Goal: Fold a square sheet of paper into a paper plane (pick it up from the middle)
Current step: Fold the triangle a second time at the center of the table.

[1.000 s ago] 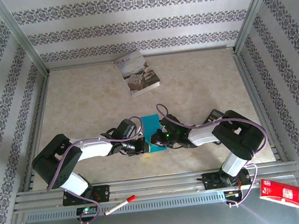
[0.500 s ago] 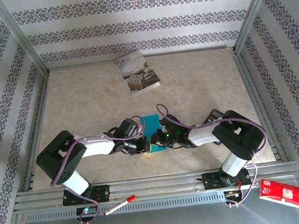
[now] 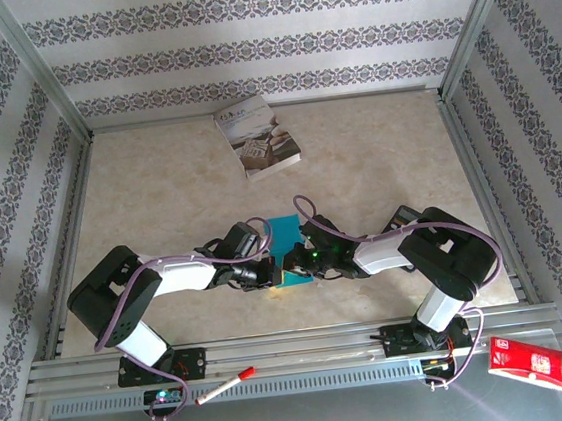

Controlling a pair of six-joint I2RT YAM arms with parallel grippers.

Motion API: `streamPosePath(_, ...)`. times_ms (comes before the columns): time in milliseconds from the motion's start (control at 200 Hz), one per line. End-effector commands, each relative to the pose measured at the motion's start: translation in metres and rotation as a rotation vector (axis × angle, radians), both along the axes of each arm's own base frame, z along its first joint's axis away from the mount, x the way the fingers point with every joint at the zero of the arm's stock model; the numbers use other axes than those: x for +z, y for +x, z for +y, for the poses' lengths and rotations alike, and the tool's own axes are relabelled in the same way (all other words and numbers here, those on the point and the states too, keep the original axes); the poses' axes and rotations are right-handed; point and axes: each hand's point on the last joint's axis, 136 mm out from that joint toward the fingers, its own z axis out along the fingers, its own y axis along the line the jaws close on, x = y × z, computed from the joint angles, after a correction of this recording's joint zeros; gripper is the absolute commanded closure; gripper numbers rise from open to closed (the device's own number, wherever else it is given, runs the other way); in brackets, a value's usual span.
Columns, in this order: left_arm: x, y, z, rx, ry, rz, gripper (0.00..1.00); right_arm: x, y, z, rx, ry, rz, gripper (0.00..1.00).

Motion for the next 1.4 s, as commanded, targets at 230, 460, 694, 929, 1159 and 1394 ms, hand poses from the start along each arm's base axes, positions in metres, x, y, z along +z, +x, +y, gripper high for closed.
streamPosePath(230, -0.059, -0.045, 0.054, -0.009, 0.252, 0.170, 1.00, -0.020, 0.004, -0.020, -0.027, -0.083, 0.057, 0.93)
streamPosePath(460, -0.065, -0.055, 0.060, -0.037, 0.275, 0.189, 1.00, -0.018, 0.019, -0.031, -0.049, -0.073, 0.048, 0.93)
streamPosePath(694, -0.068, -0.060, 0.065, -0.049, 0.290, 0.200, 1.00, -0.022, 0.034, -0.044, -0.071, -0.079, 0.046, 0.94)
streamPosePath(929, -0.071, -0.063, 0.068, -0.051, 0.300, 0.209, 1.00, -0.030, 0.049, -0.064, -0.102, -0.093, 0.054, 0.95)
streamPosePath(1159, -0.071, -0.063, 0.070, -0.054, 0.310, 0.205, 1.00, -0.031, 0.065, -0.078, -0.136, -0.091, 0.053, 0.95)
streamPosePath(1394, -0.071, -0.062, 0.069, -0.057, 0.312, 0.203, 1.00, -0.032, 0.079, -0.090, -0.165, -0.103, 0.060, 0.95)
